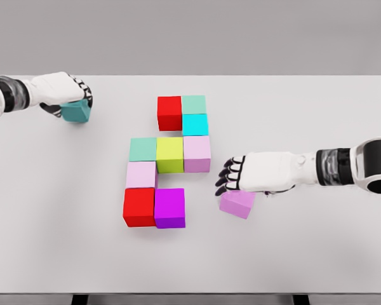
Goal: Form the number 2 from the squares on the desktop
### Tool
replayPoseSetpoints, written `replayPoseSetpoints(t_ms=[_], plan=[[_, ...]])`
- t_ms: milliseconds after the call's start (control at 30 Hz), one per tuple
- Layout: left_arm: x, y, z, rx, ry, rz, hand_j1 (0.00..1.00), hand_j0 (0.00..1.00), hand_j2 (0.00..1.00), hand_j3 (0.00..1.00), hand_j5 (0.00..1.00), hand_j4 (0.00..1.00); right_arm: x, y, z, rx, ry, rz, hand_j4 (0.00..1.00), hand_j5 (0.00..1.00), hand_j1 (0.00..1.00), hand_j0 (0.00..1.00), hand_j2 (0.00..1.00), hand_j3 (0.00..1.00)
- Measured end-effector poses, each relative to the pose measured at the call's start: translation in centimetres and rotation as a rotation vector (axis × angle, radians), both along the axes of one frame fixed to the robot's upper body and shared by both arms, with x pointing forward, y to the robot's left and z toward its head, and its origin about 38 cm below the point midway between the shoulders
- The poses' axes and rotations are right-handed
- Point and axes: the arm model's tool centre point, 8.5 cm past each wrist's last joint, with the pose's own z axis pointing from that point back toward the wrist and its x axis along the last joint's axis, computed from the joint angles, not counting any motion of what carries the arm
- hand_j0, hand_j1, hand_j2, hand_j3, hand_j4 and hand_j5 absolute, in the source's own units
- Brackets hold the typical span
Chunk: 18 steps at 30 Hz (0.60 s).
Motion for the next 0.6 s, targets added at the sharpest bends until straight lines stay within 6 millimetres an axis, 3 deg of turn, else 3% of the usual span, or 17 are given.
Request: replayPoseSetpoints(t_ms=[133,267,433,600], plan=[[0.6,-1.1,0.3,-0.008,-0.005,-0.008,0.64,0.64,0.64,0.64,0.64,0.64,0.9,-1.3,2.6,0.027,-0.024,-0.029,1.00,1.00,1.00,1.00,1.00,1.00],[1.2,-2.3,0.7,-0.019,-0.010,-0.017,0.64,0.64,0.64,0.64,0.64,0.64,1.5,-3.9,5.1,0.040,-0.043,-0.084,1.00,1.00,1.00,1.00,1.00,1.00],[1.7,-3.7,0.7,-0.034,-0.010,-0.030,0.64,0.64,0.64,0.64,0.64,0.64,5.1,-6.7,10.2,-0.008,-0.148,-0.177,1.00,1.00,1.00,1.00,1.00,1.00],[1.9,-5.3,0.5,-0.053,-0.006,-0.050,0.64,0.64,0.64,0.64,0.64,0.64,7.6,-8.0,7.6,-0.129,-0.065,-0.224,1.00,1.00,1.00,1.00,1.00,1.00]])
